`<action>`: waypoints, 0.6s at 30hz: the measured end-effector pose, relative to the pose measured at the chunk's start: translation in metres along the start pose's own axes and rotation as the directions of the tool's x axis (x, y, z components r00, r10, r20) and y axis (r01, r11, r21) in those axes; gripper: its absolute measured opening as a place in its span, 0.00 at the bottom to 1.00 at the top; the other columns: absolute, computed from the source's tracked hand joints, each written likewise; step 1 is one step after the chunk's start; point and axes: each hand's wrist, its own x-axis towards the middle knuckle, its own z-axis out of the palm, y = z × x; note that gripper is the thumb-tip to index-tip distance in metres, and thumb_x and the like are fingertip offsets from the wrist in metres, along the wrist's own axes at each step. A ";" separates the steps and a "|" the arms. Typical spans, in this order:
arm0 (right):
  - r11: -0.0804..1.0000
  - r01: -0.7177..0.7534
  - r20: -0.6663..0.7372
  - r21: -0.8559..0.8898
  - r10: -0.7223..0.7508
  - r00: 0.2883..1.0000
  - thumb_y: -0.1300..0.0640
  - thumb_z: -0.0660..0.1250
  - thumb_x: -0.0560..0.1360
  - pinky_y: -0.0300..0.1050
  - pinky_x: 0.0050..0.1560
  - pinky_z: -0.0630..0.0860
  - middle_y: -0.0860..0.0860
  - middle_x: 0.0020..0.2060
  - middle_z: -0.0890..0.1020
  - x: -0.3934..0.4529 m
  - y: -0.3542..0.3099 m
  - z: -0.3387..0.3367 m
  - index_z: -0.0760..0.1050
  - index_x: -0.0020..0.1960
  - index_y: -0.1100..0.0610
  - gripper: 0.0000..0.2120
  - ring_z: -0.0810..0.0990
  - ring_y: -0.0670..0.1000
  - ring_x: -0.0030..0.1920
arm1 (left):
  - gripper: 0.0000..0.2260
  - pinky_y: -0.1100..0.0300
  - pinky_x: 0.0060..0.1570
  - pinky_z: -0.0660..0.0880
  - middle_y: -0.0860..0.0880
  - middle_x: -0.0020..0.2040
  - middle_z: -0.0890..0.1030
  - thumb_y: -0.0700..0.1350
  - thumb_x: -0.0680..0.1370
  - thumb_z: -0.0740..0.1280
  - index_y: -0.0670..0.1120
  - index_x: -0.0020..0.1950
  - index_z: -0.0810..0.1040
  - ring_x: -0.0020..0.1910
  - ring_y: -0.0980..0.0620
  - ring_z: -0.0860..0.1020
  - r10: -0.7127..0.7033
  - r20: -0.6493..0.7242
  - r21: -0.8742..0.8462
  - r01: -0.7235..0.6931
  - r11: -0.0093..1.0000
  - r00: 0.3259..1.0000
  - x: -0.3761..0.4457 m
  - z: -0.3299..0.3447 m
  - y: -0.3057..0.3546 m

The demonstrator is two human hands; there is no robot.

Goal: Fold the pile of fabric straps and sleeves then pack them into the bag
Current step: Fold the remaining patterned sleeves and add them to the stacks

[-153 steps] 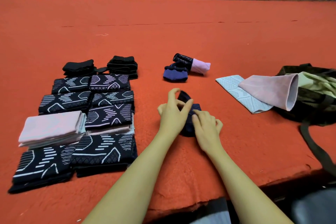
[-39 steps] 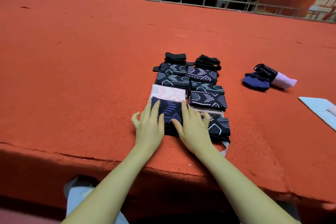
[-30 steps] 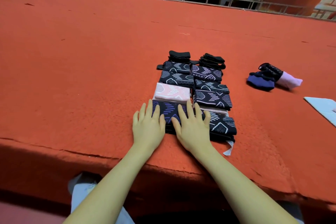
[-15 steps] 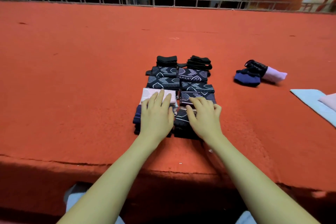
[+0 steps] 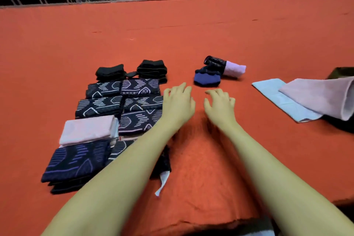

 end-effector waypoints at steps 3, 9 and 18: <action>0.998 -0.056 0.036 -0.027 0.057 0.998 0.55 0.59 0.79 0.48 0.61 0.58 0.52 0.67 0.70 0.030 0.034 0.009 0.67 0.71 0.55 0.21 0.67 0.56 0.66 | 0.20 0.48 0.59 0.63 0.41 0.67 0.73 0.47 0.75 0.56 0.40 0.63 0.75 0.63 0.40 0.72 -0.022 0.130 0.001 0.022 1.000 0.991 0.036 0.036 0.017; 0.990 -0.136 0.099 -0.026 0.138 0.985 0.50 0.55 0.82 0.50 0.65 0.57 0.51 0.72 0.65 0.069 0.090 0.044 0.59 0.75 0.56 0.23 0.64 0.55 0.69 | 0.17 0.52 0.63 0.57 0.46 0.74 0.64 0.46 0.81 0.58 0.46 0.69 0.70 0.68 0.45 0.67 -0.120 0.044 -0.062 0.123 0.990 0.992 0.089 0.101 0.019; 0.992 -0.116 -0.051 0.052 0.118 0.992 0.51 0.55 0.82 0.51 0.62 0.59 0.49 0.70 0.68 0.143 0.113 0.074 0.61 0.74 0.54 0.21 0.65 0.53 0.68 | 0.26 0.47 0.68 0.55 0.49 0.79 0.48 0.48 0.82 0.55 0.51 0.78 0.51 0.76 0.47 0.53 -0.128 0.124 -0.048 0.135 0.990 0.984 0.156 0.163 0.005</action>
